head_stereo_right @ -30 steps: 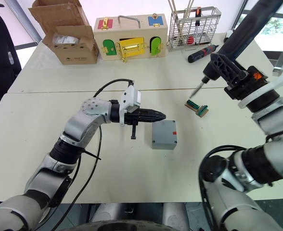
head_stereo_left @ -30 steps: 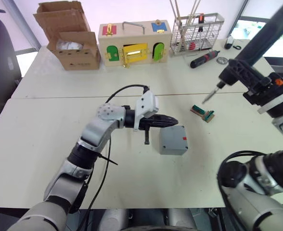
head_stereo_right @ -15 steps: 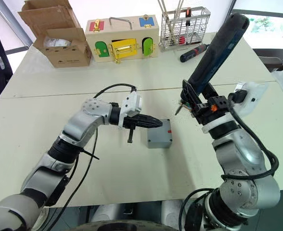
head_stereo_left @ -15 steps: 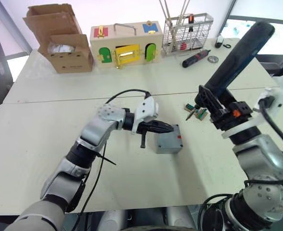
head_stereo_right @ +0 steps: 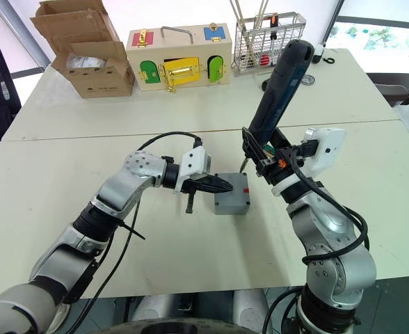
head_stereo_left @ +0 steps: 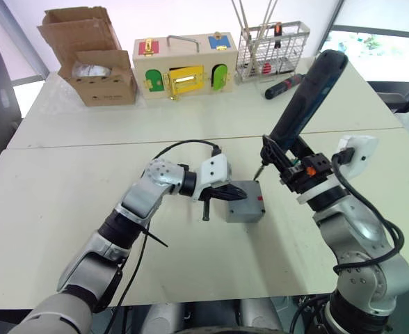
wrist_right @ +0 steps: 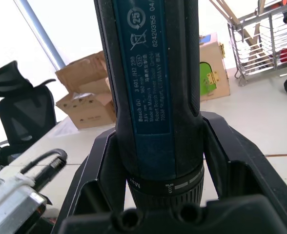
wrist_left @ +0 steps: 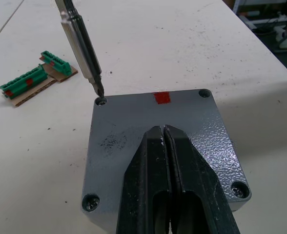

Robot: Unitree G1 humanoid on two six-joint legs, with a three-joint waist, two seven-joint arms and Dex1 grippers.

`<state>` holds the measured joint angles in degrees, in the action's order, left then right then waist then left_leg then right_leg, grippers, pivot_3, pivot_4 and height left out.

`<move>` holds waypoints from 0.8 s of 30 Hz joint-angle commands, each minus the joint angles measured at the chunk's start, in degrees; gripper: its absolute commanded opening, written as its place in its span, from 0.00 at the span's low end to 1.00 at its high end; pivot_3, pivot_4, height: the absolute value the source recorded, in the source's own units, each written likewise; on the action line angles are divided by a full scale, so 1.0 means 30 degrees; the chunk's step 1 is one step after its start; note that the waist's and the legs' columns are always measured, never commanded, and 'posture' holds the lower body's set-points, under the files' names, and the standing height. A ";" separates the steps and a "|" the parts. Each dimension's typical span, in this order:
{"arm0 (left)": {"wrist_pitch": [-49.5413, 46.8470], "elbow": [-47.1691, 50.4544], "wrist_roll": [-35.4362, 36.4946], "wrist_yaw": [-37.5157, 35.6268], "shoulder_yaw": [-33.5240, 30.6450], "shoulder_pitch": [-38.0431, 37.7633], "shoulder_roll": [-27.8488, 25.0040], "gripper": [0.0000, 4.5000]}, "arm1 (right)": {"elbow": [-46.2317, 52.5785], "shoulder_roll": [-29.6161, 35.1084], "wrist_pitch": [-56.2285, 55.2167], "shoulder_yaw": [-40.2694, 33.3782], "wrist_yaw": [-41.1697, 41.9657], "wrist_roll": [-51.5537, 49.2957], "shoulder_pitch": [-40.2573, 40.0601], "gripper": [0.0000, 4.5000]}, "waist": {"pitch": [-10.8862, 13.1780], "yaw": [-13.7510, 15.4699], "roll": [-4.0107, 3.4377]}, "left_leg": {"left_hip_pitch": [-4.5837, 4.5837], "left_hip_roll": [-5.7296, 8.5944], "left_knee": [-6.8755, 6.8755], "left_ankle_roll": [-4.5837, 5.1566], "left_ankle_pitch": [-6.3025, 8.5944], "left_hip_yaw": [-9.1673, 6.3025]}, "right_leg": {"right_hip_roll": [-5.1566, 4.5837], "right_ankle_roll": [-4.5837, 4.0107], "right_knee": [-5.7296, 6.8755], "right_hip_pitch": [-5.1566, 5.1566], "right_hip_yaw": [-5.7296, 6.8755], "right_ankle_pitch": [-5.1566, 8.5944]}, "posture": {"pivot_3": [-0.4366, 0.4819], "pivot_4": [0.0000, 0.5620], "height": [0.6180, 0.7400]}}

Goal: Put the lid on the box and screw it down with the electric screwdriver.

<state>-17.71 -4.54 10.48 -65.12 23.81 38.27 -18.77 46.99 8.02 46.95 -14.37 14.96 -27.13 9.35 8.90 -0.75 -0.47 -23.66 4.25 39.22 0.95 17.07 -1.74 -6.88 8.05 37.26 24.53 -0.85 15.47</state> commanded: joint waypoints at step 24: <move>-0.0091 0.0612 -0.0053 0.0097 -0.0090 -0.0024 -0.0008 0.00 | -0.1233 0.1892 -0.3647 0.2361 -0.0492 0.0882 -0.1514 0.42 | 0.0001 0.0011 0.0002 | 0.0032 -0.0005 -0.0007 0.0004 0.0002 0.0001 | 0.0003 0.0000 -0.0010 -0.0032 0.0001 0.0000 | 0.48 0.27 0.98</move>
<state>-18.21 -4.38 10.48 -64.85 23.81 38.26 -18.75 42.62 12.86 36.71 -8.36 12.86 -24.74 5.49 8.90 -0.71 -0.47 -23.56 4.24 39.19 0.97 17.07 -1.74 -6.88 8.05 37.23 24.43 -0.85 15.47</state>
